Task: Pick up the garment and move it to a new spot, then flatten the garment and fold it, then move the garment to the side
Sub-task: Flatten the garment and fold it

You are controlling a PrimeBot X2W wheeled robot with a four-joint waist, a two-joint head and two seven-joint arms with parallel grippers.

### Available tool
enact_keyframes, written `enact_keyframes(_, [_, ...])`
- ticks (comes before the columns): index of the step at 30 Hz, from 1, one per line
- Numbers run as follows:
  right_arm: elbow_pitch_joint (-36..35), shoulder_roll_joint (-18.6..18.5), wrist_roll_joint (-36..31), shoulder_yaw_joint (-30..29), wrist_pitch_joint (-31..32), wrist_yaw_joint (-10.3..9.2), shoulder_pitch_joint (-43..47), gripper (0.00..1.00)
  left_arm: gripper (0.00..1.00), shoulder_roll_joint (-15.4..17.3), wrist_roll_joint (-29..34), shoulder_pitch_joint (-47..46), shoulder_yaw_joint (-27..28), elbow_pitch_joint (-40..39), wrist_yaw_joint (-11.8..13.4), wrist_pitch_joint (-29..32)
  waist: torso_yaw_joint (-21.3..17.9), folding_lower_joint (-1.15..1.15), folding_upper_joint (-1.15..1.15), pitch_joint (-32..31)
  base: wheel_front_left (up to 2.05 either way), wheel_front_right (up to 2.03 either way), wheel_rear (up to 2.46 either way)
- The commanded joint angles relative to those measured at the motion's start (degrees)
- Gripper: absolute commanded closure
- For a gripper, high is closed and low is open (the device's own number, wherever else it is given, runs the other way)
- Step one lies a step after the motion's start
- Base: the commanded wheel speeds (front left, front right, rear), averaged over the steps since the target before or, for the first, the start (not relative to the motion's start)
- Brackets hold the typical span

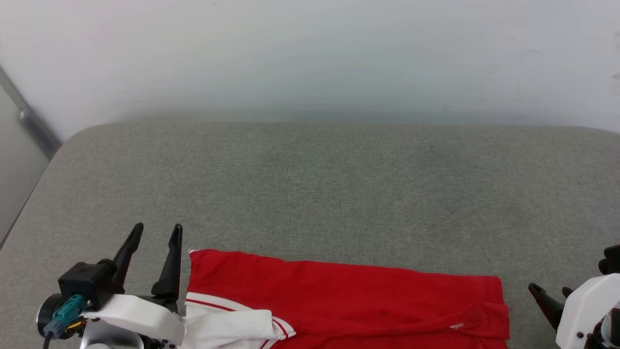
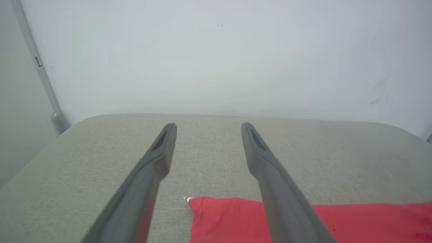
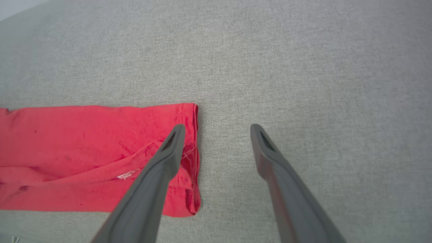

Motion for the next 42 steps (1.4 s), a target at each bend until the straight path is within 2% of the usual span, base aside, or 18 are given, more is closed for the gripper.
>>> enact_keyframes(1, [-1.69,-0.26,-1.03,-0.72,2.48,-0.03,1.03,0.0,0.0,-0.6,2.83,-0.76,0.94,-1.61,1.0,-0.37,1.25,0.01,0.0,0.93,0.0,0.0,0.0])
enact_keyframes(6, [-5.17,1.89,-2.8,-0.2,7.75,-0.03,1.89,0.0,0.0,-2.1,9.77,-1.31,2.83,-5.93,2.1,-0.45,3.04,0.01,0.0,4.59,0.0,0.0,0.0])
enact_keyframes(9, [-5.78,3.78,-3.58,0.7,9.74,-0.03,1.83,0.0,0.0,-3.23,12.44,-1.85,3.27,-7.28,1.54,-0.46,3.89,0.01,0.0,6.97,0.0,0.0,0.0])
enact_keyframes(15, [-1.8,5.8,-4.64,1.7,11.0,-0.03,1.1,0.0,0.0,-5.47,14.83,-2.93,3.84,-6.91,-0.5,-0.42,5.1,0.01,0.0,9.95,0.0,0.0,0.0])
enact_keyframes(20, [2.29,7.41,-2.39,3.77,11.56,0.07,0.72,0.0,0.0,-6.96,15.45,-3.03,4.67,-5.53,-1.81,-0.42,5.28,0.01,0.0,10.33,0.0,0.0,0.0])
enact_keyframes(21, [2.57,7.67,-1.99,4.14,11.33,0.07,0.4,0.55,0.0,-7.18,15.75,-3.04,4.84,-5.34,-2.05,-0.42,5.21,0.01,0.0,10.19,0.0,0.0,0.0])
enact_keyframes(22, [2.78,7.79,-1.75,4.51,11.36,0.07,0.15,0.85,0.0,-7.37,15.86,-3.02,5.06,-5.18,-2.16,-0.42,5.08,0.01,0.0,9.98,0.0,0.0,0.0])
enact_keyframes(23, [3.01,7.8,-1.55,4.74,11.4,0.07,-0.1,1.0,0.0,-7.46,16.08,-2.83,5.22,-4.91,-2.38,-0.42,4.92,0.01,0.0,9.72,0.0,0.0,0.0])
enact_keyframes(30, [2.43,5.14,-0.34,5.34,9.26,0.04,-2.26,1.0,0.0,-7.58,15.85,-1.12,5.33,-2.93,-2.69,-0.37,3.6,0.01,0.0,6.2,0.0,0.0,0.0])
enact_keyframes(36, [1.92,2.13,0.73,5.28,8.79,-0.04,-3.49,1.0,0.0,-6.71,16.05,1.0,5.19,-2.89,-1.53,0.98,0.98,0.01,0.0,3.05,0.0,0.0,0.0])
enact_keyframes(42, [1.37,0.22,-0.07,-0.48,10.32,-0.04,-2.36,1.0,0.0,-5.91,16.21,2.21,5.33,-3.78,-0.57,1.77,-1.04,0.01,0.0,1.92,0.0,0.0,0.0])
